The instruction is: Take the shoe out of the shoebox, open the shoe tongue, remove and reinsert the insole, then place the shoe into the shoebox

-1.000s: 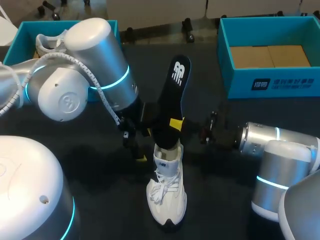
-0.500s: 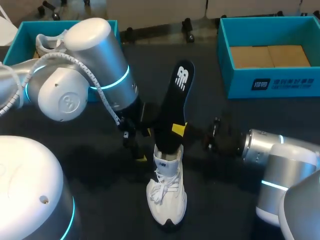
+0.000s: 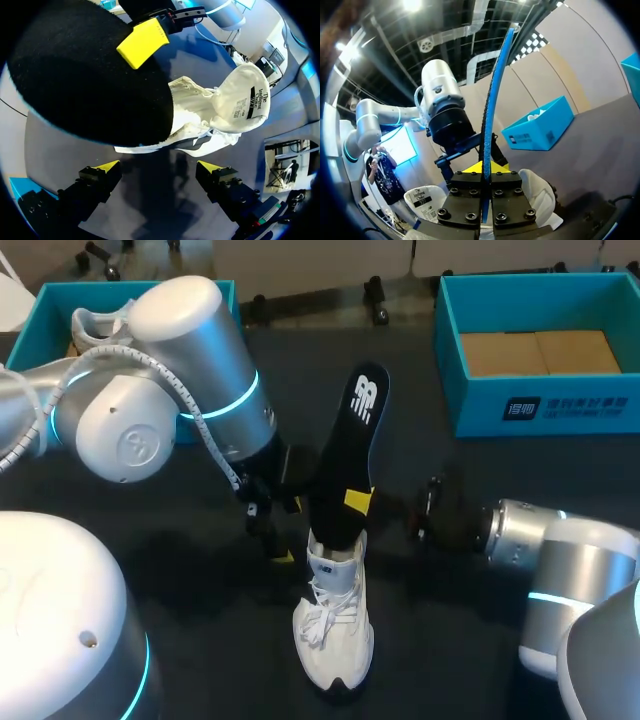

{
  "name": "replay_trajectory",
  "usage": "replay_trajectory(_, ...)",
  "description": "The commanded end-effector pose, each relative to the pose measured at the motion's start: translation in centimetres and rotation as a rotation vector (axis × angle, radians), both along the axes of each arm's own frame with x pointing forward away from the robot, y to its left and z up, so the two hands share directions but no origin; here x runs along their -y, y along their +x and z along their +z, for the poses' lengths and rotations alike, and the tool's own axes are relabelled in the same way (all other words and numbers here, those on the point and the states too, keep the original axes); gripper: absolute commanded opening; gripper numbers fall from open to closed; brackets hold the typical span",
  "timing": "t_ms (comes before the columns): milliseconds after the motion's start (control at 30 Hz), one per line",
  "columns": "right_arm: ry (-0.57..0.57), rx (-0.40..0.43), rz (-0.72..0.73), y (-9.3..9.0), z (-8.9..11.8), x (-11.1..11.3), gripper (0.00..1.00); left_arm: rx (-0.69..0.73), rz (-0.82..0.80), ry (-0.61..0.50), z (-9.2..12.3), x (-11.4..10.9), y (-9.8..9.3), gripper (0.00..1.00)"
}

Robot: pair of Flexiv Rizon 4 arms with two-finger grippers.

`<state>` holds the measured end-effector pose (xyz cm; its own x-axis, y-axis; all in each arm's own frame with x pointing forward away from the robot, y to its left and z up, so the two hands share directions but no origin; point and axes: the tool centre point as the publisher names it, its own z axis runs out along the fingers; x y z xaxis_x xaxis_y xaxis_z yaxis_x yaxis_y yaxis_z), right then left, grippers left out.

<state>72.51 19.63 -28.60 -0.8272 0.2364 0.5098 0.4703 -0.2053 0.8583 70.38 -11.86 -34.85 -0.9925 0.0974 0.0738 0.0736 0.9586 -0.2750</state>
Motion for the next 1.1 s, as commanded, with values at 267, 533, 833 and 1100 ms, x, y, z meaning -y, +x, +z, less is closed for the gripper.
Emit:
replay_trajectory(267, -0.004, -0.008, 0.04, 1.4, -0.2, 0.0, 0.0, 0.001, 0.0, 0.001, 0.0, 0.0, 0.0, 1.0)
replay_trajectory(533, 0.003, -0.023, 0.091, 2.9, -0.3, 0.5, 0.0, 0.001, 0.0, 0.001, 0.0, 0.0, 0.0, 1.0)
replay_trajectory(833, 0.042, -0.014, 0.112, 3.6, -0.6, 1.1, 0.0, 0.001, 0.0, 0.001, 0.0, 0.0, 0.0, 1.0)
replay_trajectory(1100, 0.073, -0.033, 0.138, 3.4, -1.3, 1.4, 0.0, 0.001, 0.0, 0.001, 0.0, 0.0, 0.0, 1.0)
